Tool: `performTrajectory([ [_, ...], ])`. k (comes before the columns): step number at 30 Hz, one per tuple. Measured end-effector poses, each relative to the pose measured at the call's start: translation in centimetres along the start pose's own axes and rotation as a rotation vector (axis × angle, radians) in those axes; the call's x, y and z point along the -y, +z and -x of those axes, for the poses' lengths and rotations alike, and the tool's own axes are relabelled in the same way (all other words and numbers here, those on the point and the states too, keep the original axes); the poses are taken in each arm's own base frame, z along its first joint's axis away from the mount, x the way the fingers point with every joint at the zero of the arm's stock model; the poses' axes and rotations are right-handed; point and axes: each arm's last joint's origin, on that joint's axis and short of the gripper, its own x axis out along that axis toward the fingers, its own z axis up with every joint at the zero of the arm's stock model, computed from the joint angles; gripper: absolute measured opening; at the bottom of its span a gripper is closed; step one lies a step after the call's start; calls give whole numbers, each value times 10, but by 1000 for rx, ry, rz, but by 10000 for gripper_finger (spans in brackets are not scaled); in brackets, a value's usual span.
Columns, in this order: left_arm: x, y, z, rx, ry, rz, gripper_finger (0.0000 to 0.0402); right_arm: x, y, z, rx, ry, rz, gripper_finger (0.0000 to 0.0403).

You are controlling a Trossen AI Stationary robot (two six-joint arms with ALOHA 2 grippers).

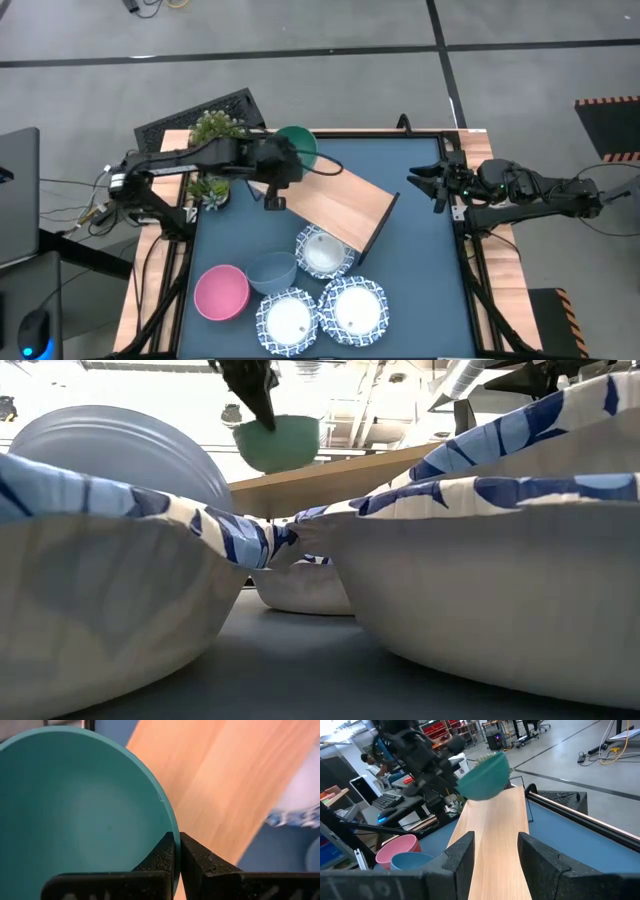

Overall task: Place and stack bowls onto a shelf
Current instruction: Put the green bowl on the shelf

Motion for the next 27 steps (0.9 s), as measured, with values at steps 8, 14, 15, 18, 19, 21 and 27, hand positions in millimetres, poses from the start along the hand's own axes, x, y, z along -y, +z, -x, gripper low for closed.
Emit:
performTrajectory([
  [8,-9,-10,-26,-149,-61,-29,0,0,0,0,-1,-1,0,177],
  [14,-18,-15,-27,-159,-68,-15,0,0,0,0,-1,-2,1,177],
  [15,-19,-16,-27,-156,-71,-11,0,0,0,0,-1,-2,1,177],
  [18,-20,-16,-28,-157,-73,-10,0,0,0,0,-1,-2,1,177],
  [19,-20,-16,-28,-158,-71,-11,0,0,0,0,-1,-2,1,177],
  [21,-20,-16,-28,-157,-75,-11,0,0,0,0,-1,-2,1,177],
  [27,-17,-14,-28,-124,-158,25,0,0,0,0,-1,-2,1,177],
])
